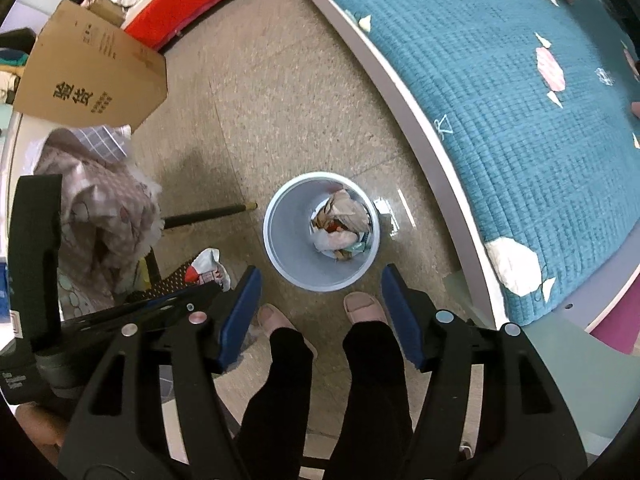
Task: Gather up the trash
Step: 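Open the left tool over the bin to drop the red packet, then move both tools back to the table above the remaining trash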
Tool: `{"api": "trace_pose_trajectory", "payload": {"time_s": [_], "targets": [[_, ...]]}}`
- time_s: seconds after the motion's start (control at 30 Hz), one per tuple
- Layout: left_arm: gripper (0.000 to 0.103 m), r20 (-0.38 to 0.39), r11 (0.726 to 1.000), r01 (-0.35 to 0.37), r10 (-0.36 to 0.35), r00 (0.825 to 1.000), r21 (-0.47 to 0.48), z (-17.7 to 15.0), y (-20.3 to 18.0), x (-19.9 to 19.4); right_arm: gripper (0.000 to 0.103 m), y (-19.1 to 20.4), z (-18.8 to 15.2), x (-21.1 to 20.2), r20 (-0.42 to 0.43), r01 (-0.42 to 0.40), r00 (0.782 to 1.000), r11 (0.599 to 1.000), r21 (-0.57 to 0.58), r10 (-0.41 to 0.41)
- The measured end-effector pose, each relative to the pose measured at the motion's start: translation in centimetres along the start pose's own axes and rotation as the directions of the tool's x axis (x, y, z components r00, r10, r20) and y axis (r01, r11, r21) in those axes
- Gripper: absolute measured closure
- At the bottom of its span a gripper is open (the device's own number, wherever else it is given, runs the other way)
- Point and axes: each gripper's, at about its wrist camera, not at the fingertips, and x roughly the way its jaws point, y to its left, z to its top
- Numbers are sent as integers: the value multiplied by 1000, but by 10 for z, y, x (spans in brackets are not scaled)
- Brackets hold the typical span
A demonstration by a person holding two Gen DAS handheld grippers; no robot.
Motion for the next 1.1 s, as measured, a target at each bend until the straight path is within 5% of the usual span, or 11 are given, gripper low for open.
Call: {"api": "trace_pose_trajectory", "payload": {"time_s": [0.07,0.1,0.43,0.63,0.9,1.1], "targets": [[42,5,1000,10,-10,1000,-1,1,-4,-3,41,-4,1,-5,12,-3,1000,1000,10,3],[38,11,1000,0,0,1000,-2,2,-5,-5,41,-5,2,-7,16,-4,1000,1000,13,3],[37,36,999,8,-6,999,-39,-3,7,-27,41,-1,4,-19,12,-14,1000,1000,0,14],[37,135,995,16,-2,991,-100,-12,40,-74,41,35,9,-31,16,-47,999,997,-61,48],[37,353,984,44,19,935,-171,-29,106,-176,41,141,18,-65,64,-139,986,966,-219,157],[36,457,956,14,128,880,-294,-47,192,-241,41,255,14,-78,70,-201,968,911,-361,241]]}}
